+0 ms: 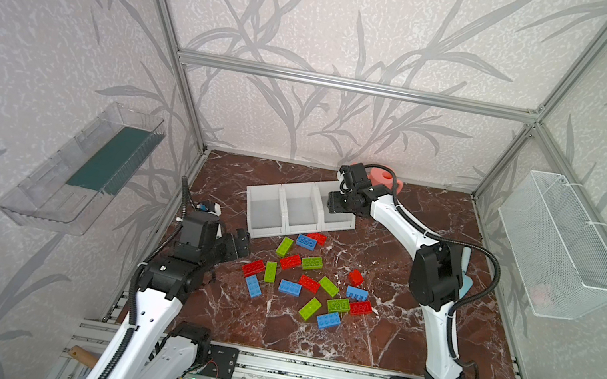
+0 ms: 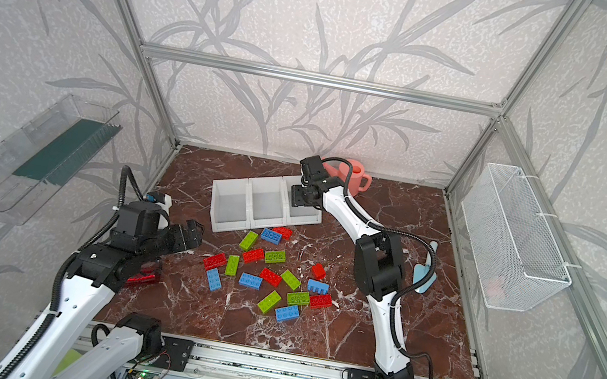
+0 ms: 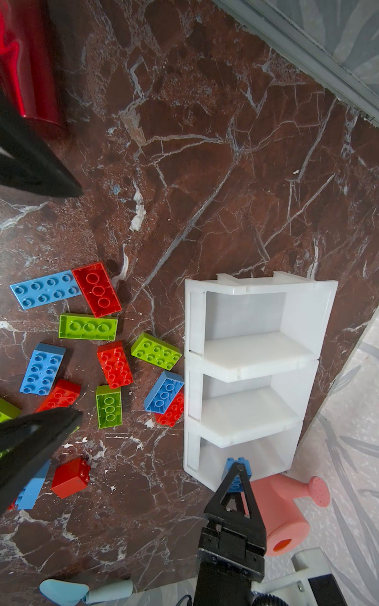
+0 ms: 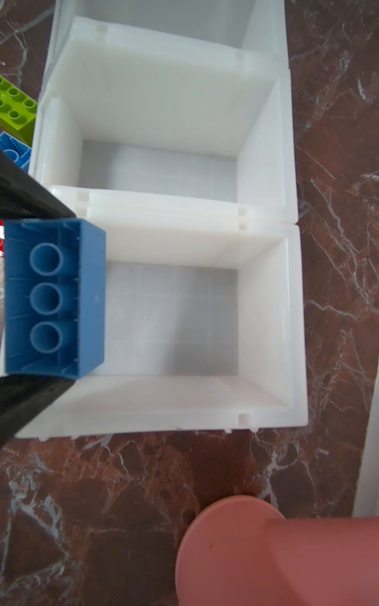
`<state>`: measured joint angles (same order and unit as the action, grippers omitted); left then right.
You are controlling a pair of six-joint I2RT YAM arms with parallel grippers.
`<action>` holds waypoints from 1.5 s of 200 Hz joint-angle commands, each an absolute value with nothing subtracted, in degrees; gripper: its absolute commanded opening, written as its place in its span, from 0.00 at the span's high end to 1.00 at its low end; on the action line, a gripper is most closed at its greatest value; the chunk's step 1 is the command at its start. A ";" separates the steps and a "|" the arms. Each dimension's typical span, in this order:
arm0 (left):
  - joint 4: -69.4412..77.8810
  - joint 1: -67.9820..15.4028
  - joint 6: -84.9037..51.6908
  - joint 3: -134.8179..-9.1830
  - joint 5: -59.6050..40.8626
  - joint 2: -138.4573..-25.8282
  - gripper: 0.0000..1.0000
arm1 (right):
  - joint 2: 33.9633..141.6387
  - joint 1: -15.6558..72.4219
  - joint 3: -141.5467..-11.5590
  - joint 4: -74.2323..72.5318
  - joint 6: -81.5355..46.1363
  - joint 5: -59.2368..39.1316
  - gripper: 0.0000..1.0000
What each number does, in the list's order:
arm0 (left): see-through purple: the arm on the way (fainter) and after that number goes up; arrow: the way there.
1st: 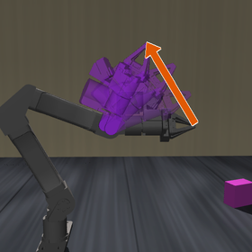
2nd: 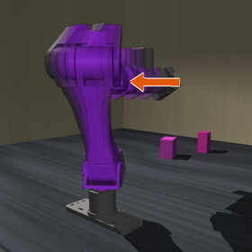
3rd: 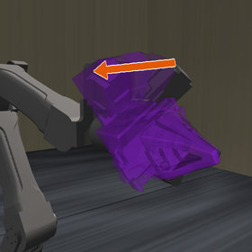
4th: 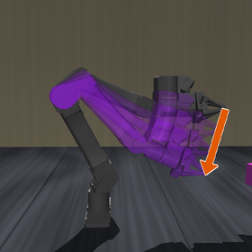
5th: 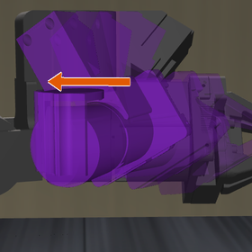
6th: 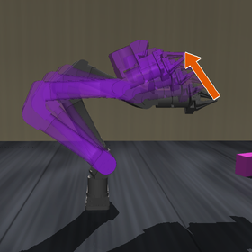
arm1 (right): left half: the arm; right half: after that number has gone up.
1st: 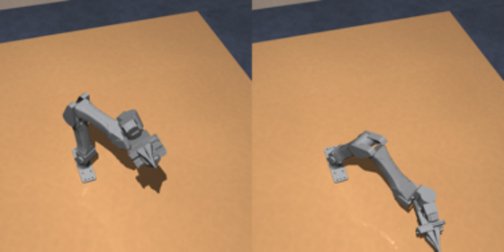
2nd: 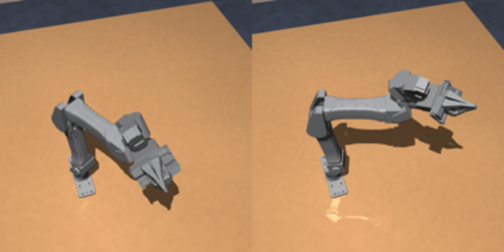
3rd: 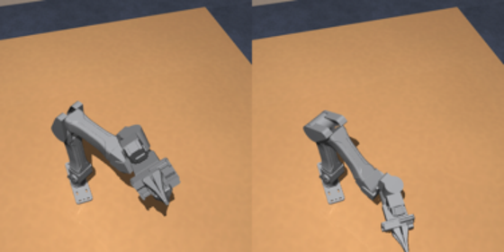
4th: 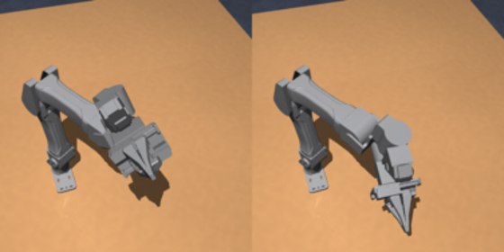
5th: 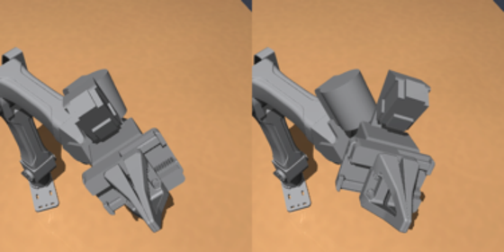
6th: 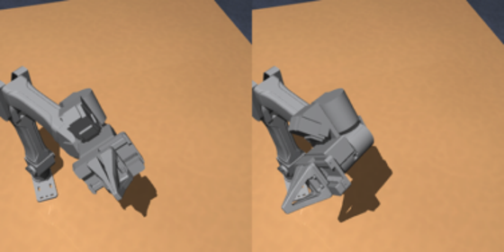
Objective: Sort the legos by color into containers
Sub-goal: 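Carry the blue brick over the compartment nearest the watering can and release, then grasp a blue brick with the left gripper while the right gripper withdraws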
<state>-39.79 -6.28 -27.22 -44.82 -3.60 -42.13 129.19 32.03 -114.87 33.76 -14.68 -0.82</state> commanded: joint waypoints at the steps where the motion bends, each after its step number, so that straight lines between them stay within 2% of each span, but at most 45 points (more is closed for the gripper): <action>1: -39.97 -6.41 -27.16 -44.99 -3.79 -42.77 0.01 | 129.59 31.96 -117.98 35.19 -14.16 -2.11 0.24; 36: -42.38 -7.92 -26.77 -46.74 -2.07 -45.54 0.01 | 128.01 31.96 -118.74 35.27 -14.06 -4.04 0.14; 78: -45.65 -16.38 -29.95 -48.06 5.94 -46.67 0.04 | 120.99 32.08 -113.99 35.23 -13.80 -3.69 0.13; 119: -47.08 -23.52 -38.90 -44.96 9.54 -47.55 0.10 | 102.97 32.18 -91.49 24.16 -16.92 -2.82 0.12; 166: -45.23 -25.79 -47.35 -38.47 10.06 -49.44 0.23 | 81.23 34.28 -64.68 12.26 -22.17 0.77 0.13; 201: -41.79 -26.77 -49.71 -34.89 10.33 -53.19 0.30 | 70.53 34.90 -48.44 7.25 -25.54 2.67 0.14; 241: -36.67 -29.19 -52.28 -32.84 10.89 -59.96 0.31 | 66.36 35.18 -38.62 3.70 -26.81 3.43 0.14; 281: -33.36 -29.99 -53.00 -32.34 11.69 -65.93 0.32 | 67.30 35.69 -37.21 1.87 -26.77 3.03 0.14; 300: -32.92 -30.02 -53.33 -32.30 12.03 -68.33 0.37 | 67.59 36.15 -36.62 0.65 -26.95 2.90 0.14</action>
